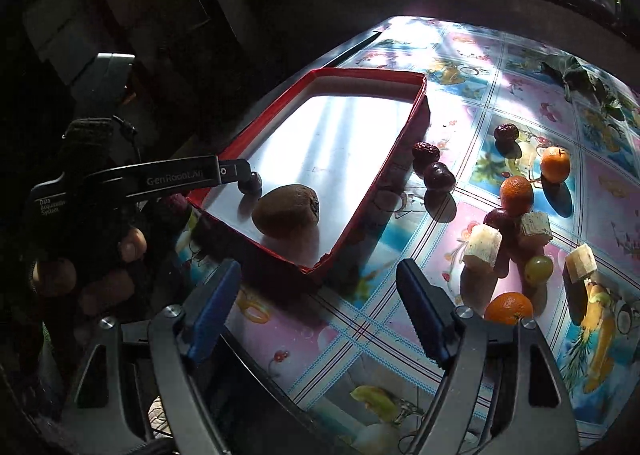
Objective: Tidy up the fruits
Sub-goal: 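Open left tool to drop the cherry while right tool releases the kiwi in the tray, then move left tool to an orange mandarin while right tool moves to a pale fruit chunk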
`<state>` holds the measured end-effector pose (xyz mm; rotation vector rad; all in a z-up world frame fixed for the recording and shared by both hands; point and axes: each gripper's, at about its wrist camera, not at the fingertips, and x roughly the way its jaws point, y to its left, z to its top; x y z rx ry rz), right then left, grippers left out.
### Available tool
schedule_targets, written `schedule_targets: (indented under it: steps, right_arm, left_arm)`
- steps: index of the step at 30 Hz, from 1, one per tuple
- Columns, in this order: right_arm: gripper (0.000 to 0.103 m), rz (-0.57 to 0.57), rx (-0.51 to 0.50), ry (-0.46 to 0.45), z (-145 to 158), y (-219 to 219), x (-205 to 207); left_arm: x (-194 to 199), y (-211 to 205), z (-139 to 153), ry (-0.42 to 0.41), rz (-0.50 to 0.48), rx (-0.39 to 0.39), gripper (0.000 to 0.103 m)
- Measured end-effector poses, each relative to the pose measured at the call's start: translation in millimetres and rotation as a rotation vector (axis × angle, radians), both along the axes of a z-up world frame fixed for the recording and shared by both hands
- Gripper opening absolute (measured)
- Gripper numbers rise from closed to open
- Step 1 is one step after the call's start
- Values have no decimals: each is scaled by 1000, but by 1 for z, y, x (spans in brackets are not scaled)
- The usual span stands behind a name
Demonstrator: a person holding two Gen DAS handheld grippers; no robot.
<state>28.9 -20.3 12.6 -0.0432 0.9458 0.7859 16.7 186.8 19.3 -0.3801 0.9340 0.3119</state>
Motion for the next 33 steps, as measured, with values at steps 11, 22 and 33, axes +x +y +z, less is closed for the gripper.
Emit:
schedule_targets:
  steps: [11,22,33]
  right_arm:
    - [81,-214,31,38,-9,-100,1]
    - [81,-319,43,35,-13,-146,4]
    - [81,-355,20,-4,-21,-165,14]
  left_arm:
    - [7,-76,6,-13,-171,-17,58]
    - [2,-127,2,8,-272,-19,62]
    - [7,-174,-13,49,-393,-13,62]
